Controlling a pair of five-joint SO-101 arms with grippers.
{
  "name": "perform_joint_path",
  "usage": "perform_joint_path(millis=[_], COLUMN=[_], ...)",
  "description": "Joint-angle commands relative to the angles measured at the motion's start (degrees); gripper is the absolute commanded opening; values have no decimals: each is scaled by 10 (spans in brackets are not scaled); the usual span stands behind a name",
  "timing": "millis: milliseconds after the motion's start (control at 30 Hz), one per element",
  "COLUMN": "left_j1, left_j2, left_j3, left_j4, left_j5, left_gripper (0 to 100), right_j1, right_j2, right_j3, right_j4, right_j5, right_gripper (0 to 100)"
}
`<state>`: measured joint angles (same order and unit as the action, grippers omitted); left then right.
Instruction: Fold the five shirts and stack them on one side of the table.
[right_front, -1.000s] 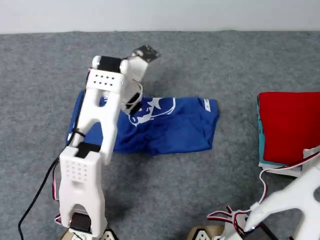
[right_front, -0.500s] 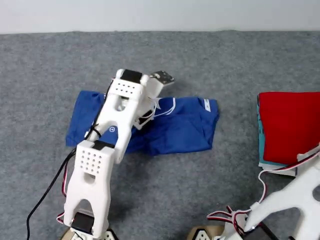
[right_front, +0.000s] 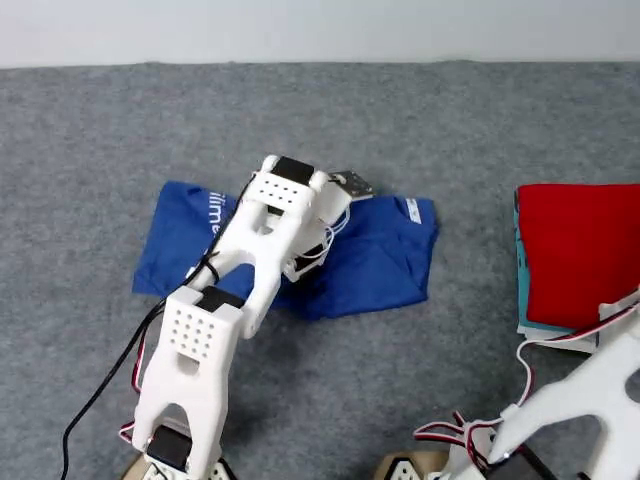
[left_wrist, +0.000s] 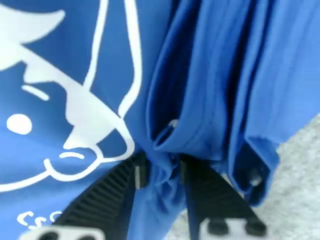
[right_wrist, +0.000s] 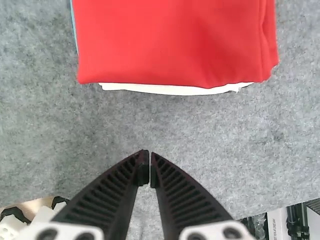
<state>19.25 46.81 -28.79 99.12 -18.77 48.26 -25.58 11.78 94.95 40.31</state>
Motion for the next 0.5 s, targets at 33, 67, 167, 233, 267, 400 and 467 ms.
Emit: perform_joint_path(millis=[33,67,167,233,267,400,467], left_j1=[-26,-38,-68,-80,-84,-98,-105], left_j2=[-39,-40,-61,-79,-89,-122,-129], left_j3=[-4,-14,-48,-74,-85,-99,-98], left_j4=[12,14,14,14,14,14,14], left_j5=[0,2,31,50,55,70,83], left_gripper=[126,126,130,130,130,141,176], right_j1=[-5,-5,-5,-5,-5,-5,-5], right_j2=[-13,-13,-13,-13,-13,-13,-13], right_j3=[-3,-3,-3,-3,-3,-3,-3], right_j4=[-7,-7,-7,-7,-7,-6,-3], right_j5=[4,4,5,4,4,4,5], right_gripper=[12,12,12,12,12,12,12])
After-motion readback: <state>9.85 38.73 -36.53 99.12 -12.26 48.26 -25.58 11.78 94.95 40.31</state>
